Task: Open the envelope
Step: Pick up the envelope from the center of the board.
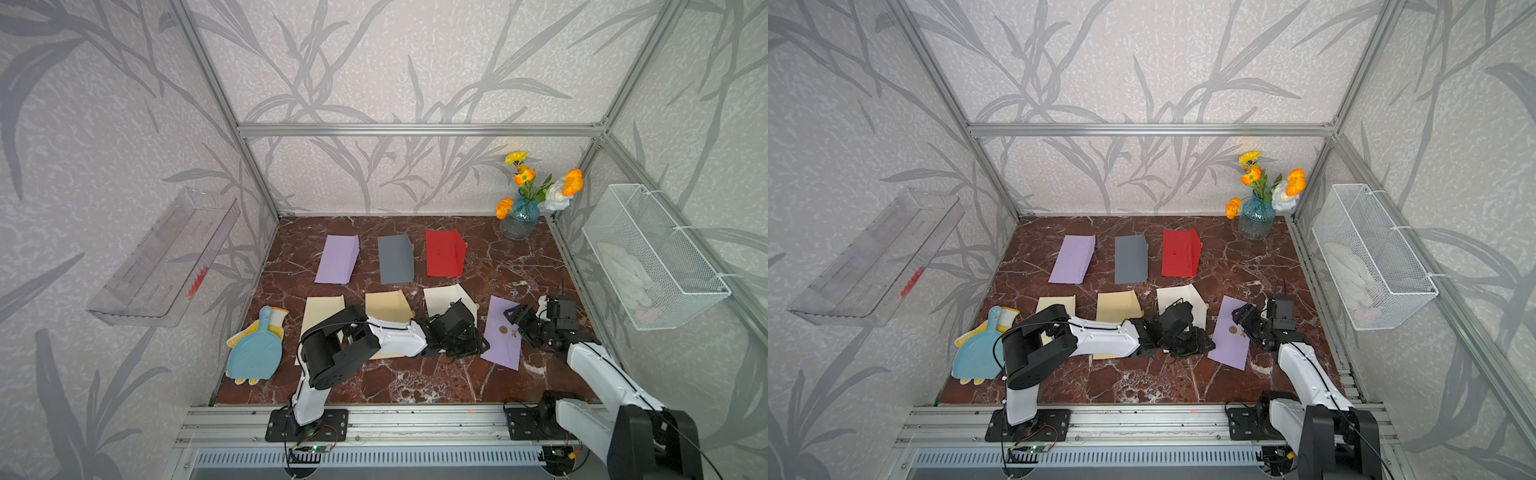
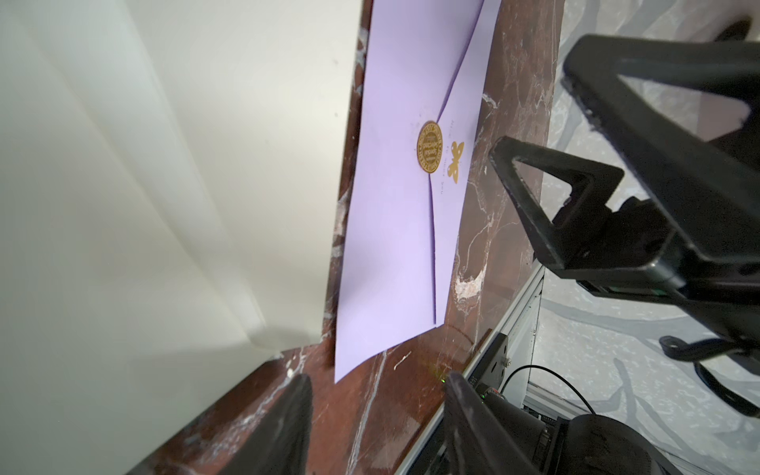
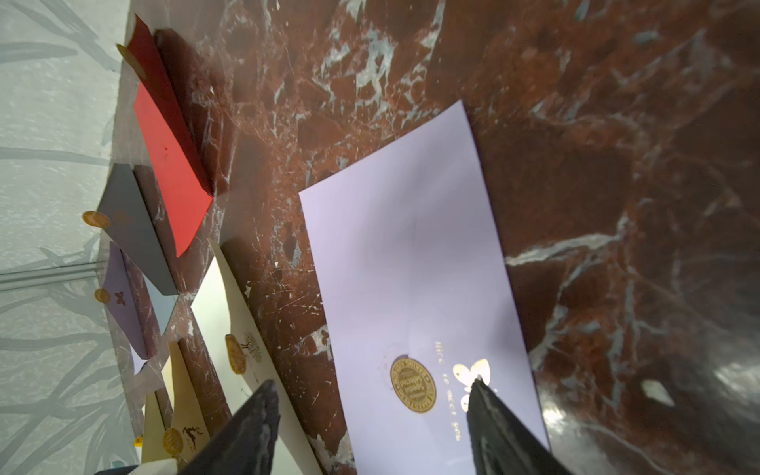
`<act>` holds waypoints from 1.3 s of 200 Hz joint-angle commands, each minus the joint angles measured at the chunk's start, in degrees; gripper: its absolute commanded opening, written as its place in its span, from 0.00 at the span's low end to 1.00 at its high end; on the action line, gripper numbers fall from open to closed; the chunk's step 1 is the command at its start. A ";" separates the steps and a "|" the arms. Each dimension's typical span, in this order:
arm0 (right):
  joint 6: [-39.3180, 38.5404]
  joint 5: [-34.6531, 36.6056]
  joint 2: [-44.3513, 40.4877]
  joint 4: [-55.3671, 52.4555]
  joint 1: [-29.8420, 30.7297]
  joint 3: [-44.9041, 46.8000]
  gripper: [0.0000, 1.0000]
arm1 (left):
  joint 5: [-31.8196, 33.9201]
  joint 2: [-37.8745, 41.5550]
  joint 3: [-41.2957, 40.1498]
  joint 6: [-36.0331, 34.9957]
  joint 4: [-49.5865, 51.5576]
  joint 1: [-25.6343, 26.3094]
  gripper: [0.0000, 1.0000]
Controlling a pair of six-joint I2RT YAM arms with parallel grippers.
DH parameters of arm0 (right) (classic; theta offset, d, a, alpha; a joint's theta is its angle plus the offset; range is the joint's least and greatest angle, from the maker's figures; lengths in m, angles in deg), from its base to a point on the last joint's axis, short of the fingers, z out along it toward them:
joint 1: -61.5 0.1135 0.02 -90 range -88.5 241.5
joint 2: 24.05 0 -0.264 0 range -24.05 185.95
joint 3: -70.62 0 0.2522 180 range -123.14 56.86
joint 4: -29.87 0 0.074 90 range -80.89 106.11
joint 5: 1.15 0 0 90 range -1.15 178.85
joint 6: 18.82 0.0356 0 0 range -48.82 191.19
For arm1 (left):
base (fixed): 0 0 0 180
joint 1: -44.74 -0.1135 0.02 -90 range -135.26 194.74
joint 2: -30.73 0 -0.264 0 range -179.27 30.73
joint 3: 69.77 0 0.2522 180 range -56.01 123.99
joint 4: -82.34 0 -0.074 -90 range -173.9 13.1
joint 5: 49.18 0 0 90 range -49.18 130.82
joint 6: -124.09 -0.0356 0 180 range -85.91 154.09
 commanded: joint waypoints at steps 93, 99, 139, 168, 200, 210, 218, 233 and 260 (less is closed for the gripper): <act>-1.58 -1.47 7.71 5.96 -0.17 -0.88 0.71 | -3.85 -5.29 1.89 4.52 -3.82 0.01 0.54; -1.69 -1.45 7.70 5.89 -0.17 -0.95 0.71 | -4.21 -5.76 2.00 4.84 -4.34 0.01 0.53; -1.89 -1.78 8.36 5.72 -0.17 -0.80 0.71 | -4.96 -6.36 3.06 4.66 -4.69 0.30 0.54; -1.57 -2.33 8.25 6.35 -0.17 0.60 0.71 | -5.35 -7.17 2.81 5.47 -8.48 0.29 0.54; -1.25 -2.49 7.45 6.86 -0.17 2.86 0.71 | -7.57 -10.08 5.00 6.65 -13.32 0.34 0.54; -1.19 -2.58 7.27 6.90 -0.17 3.44 0.71 | -7.70 -10.72 5.79 6.76 -13.98 0.38 0.54; -1.16 -2.63 7.11 6.92 -0.17 3.88 0.71 | -7.71 -11.02 6.32 6.63 -14.02 0.43 0.54; -0.99 -2.71 6.76 7.27 -0.17 4.61 0.71 | -7.34 -11.13 6.91 5.92 -13.41 0.47 0.54; -0.63 -3.10 6.30 7.69 -0.17 5.61 0.71 | -6.33 -10.86 8.77 3.64 -10.55 0.40 0.53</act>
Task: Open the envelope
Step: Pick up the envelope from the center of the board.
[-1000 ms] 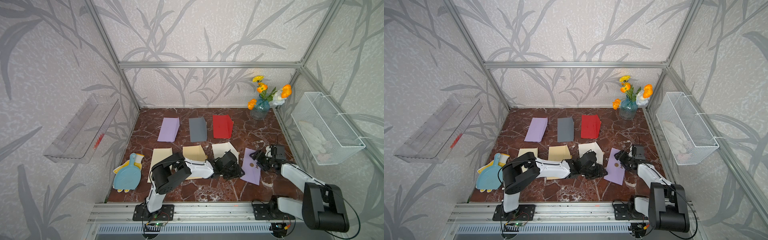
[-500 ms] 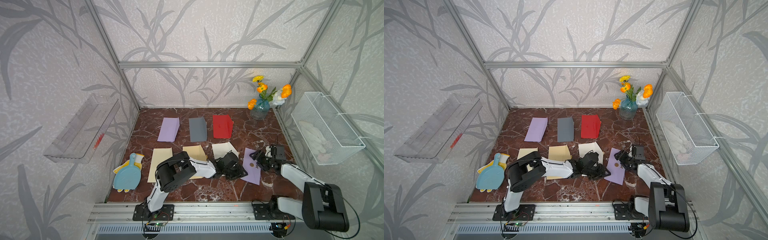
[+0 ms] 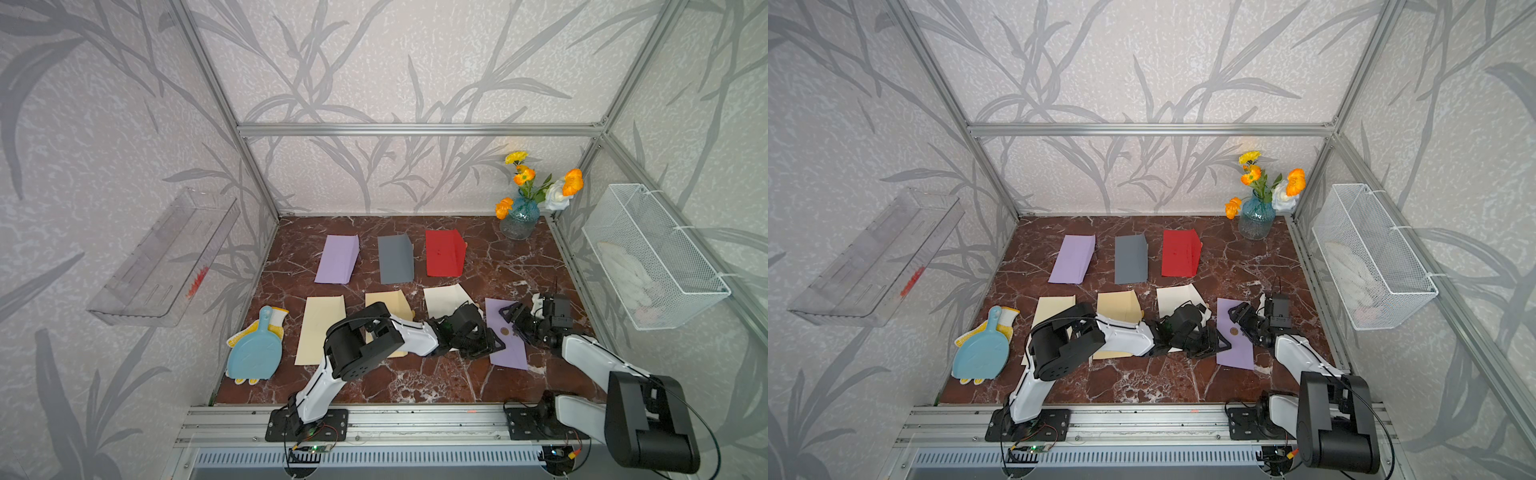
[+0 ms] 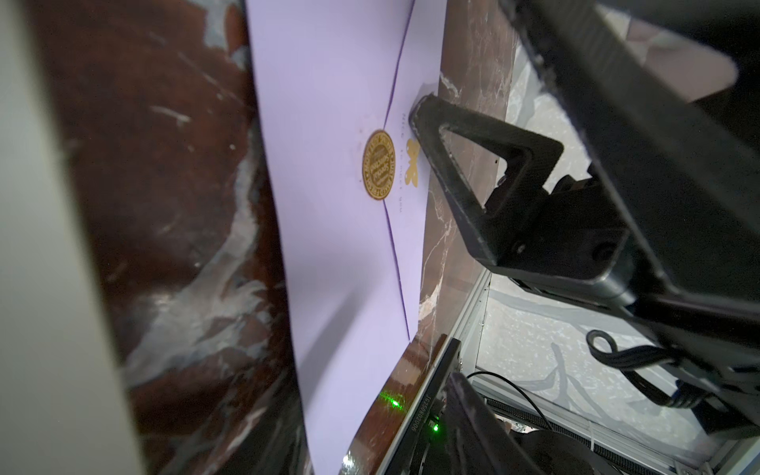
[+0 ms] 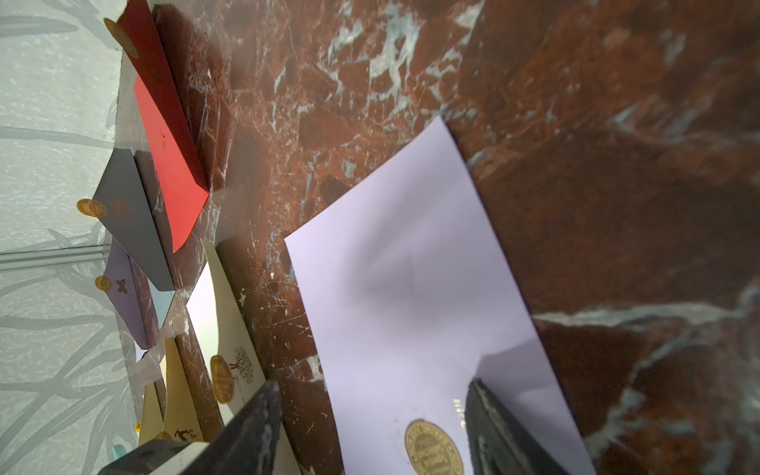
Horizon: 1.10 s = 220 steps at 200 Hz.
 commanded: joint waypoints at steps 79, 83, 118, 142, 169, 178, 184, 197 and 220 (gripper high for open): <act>0.37 -0.67 -0.81 -3.62 -0.17 3.05 0.71 | -0.33 -3.87 11.01 -5.53 8.52 0.19 0.19; 0.37 -0.68 -0.90 -3.66 -0.17 3.05 0.71 | -0.25 -3.91 11.27 -5.83 9.10 0.23 0.15; 0.35 -0.60 -1.49 -3.98 -0.17 2.97 0.71 | 0.29 -3.95 12.41 -7.06 12.95 0.18 0.00; 0.21 -1.33 -2.89 -4.71 -0.17 2.41 0.71 | 0.50 -3.33 12.15 -7.93 13.67 0.23 0.00; 0.25 -2.62 -12.03 -8.73 -0.17 -0.11 0.71 | 2.41 -0.12 12.10 -11.95 16.88 0.21 0.00; -0.27 -2.08 -16.84 -12.31 -0.17 -2.17 0.71 | 3.23 1.35 12.30 -13.93 18.53 0.17 0.00; -0.62 -1.34 -20.18 -14.69 -0.14 -3.85 0.72 | 3.89 2.41 12.44 -15.25 19.55 0.22 0.00; -1.13 1.56 -27.19 -17.99 -0.17 -6.99 0.72 | 4.14 4.54 13.41 -18.47 21.86 0.20 0.00; -3.77 5.85 -34.51 -24.17 -0.17 -14.32 0.74 | 3.69 8.21 16.17 -24.42 26.14 0.23 0.00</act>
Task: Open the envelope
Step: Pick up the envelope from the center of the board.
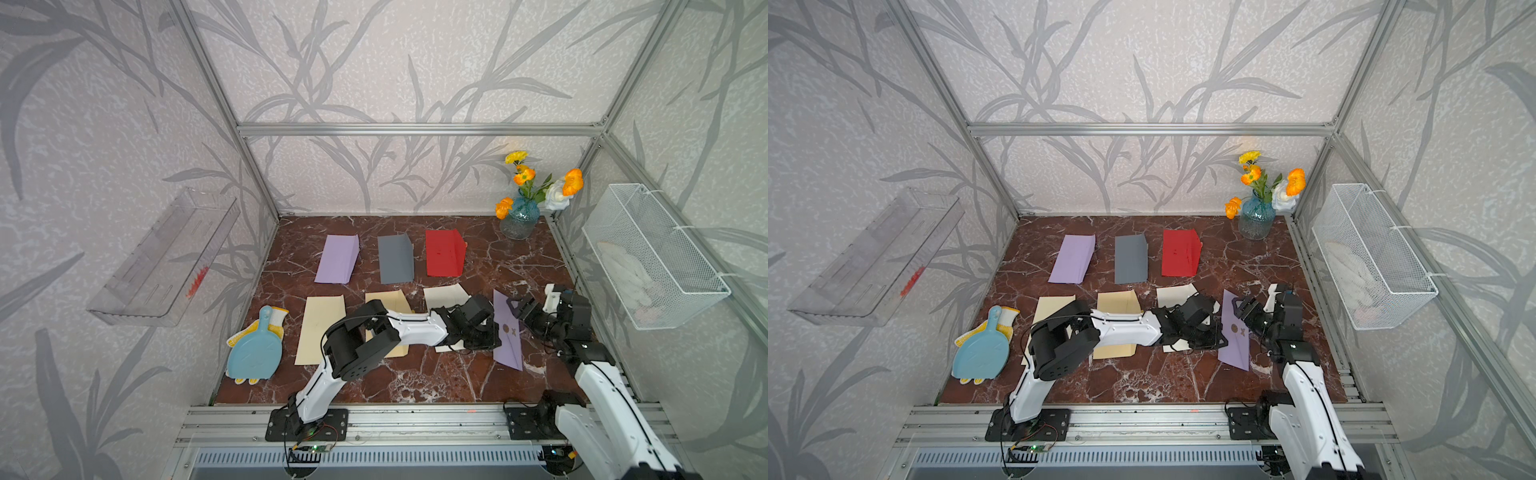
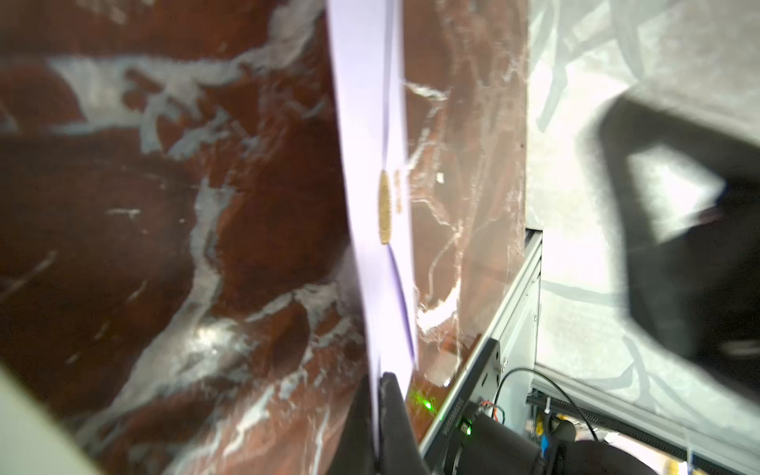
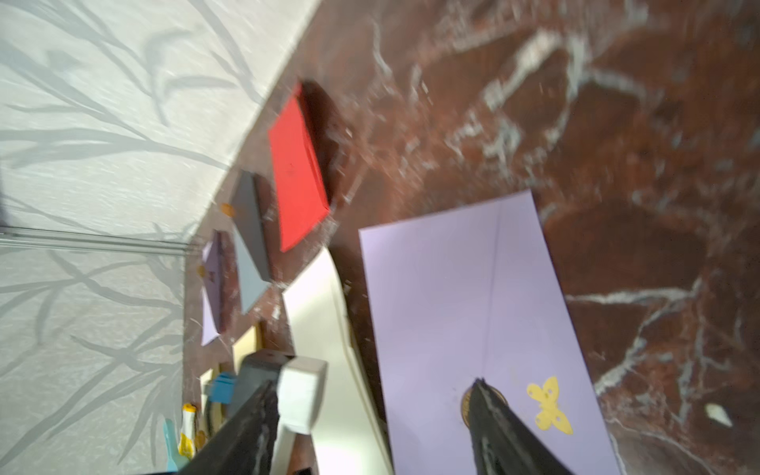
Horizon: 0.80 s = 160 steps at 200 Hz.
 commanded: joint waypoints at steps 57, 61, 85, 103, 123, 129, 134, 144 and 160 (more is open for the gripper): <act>-1.47 -0.49 0.05 -3.63 -0.09 -12.94 0.74 | 3.07 18.15 2.33 -20.14 10.31 -5.64 0.00; -1.09 -1.17 0.50 -2.48 -0.08 -12.59 0.74 | 2.80 19.16 1.57 -20.52 10.11 -6.57 0.00; -0.28 -4.33 4.00 6.07 0.97 -11.06 0.75 | -2.01 25.43 -4.81 -23.12 5.98 -14.19 0.00; -2.14 -5.09 8.08 11.40 2.99 -11.13 0.75 | -1.89 30.16 -8.77 -27.28 5.77 -18.67 0.00; -2.60 -8.59 14.28 19.31 5.54 -11.87 0.76 | -3.10 33.76 -10.72 -31.80 7.59 -22.90 0.00; -3.12 -9.10 16.35 21.59 6.94 -12.61 0.76 | -3.96 34.43 -11.04 -32.57 7.89 -24.17 0.00; -3.64 -9.24 18.11 22.96 8.22 -13.43 0.78 | -5.10 34.85 -11.35 -32.90 7.73 -25.20 0.00; -4.96 -9.20 21.95 24.59 11.37 -15.76 0.79 | -7.77 35.38 -12.40 -32.79 6.12 -27.45 0.00; -8.99 -10.48 28.40 26.33 15.29 -20.23 0.79 | -12.10 35.78 -14.33 -31.38 2.03 -30.31 0.00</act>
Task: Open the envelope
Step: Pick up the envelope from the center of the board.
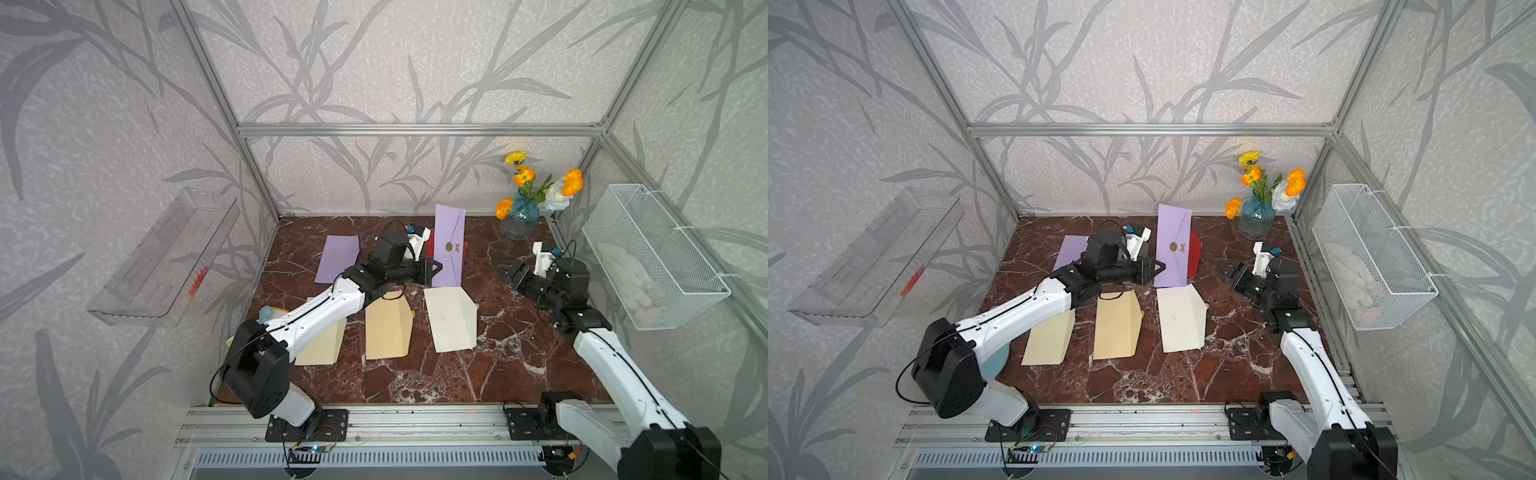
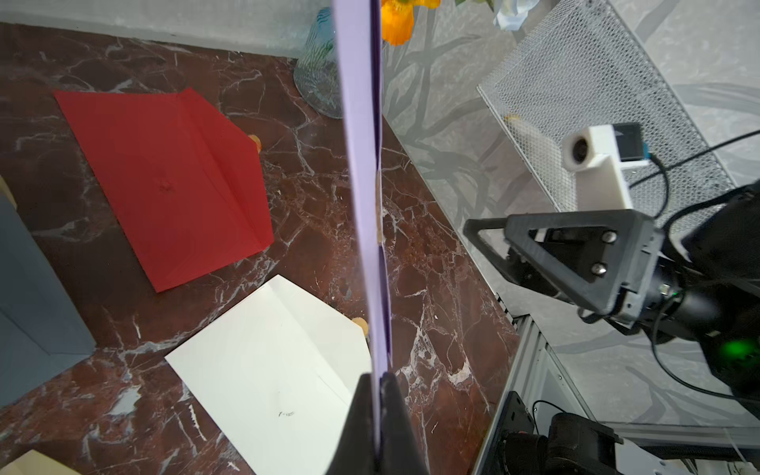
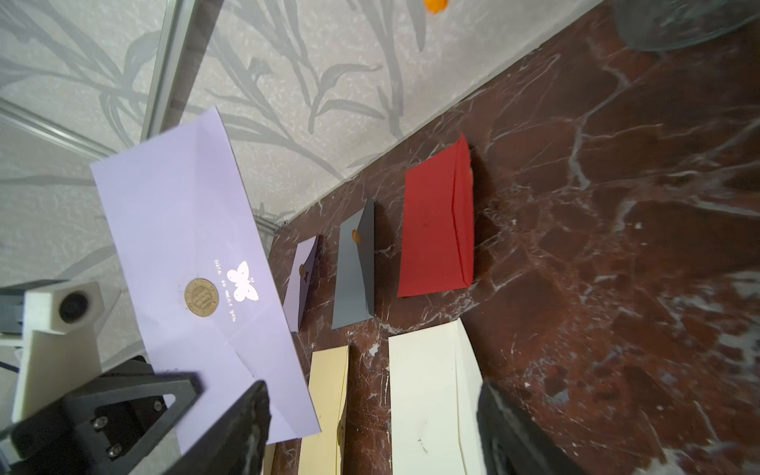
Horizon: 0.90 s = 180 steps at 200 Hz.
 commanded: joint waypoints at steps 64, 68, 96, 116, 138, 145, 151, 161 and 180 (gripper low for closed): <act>4.11 -15.27 26.90 32.35 6.98 -13.28 0.79 | -23.35 0.63 -6.98 5.48 -19.63 -11.06 0.00; 4.88 -16.03 27.96 33.85 7.05 -13.53 0.79 | -24.13 0.56 -7.42 6.45 -21.04 -11.57 0.00; 11.17 -20.02 33.47 45.28 7.60 -14.53 0.78 | -27.61 -1.08 -8.70 11.95 -27.94 -14.15 0.00; 13.78 -21.36 34.90 49.59 7.99 -15.16 0.78 | -27.97 -2.14 -9.04 13.24 -29.18 -14.89 0.00; 12.81 -21.76 34.80 47.79 8.47 -16.44 0.77 | -28.06 -2.82 -9.18 14.00 -30.32 -15.31 0.00; 12.10 -21.63 34.60 46.92 8.56 -16.60 0.76 | -27.90 -2.69 -9.27 14.08 -30.60 -15.55 0.00; 11.66 -21.53 34.34 46.21 8.54 -16.64 0.76 | -27.57 -2.44 -9.45 14.09 -30.71 -15.75 0.00; 11.23 -21.52 34.25 45.24 8.56 -17.02 0.76 | -27.56 -2.05 -9.60 13.71 -30.46 -16.01 0.00; 11.16 -21.53 34.31 44.71 8.65 -17.74 0.76 | -27.51 -1.46 -9.36 12.53 -28.81 -16.30 0.00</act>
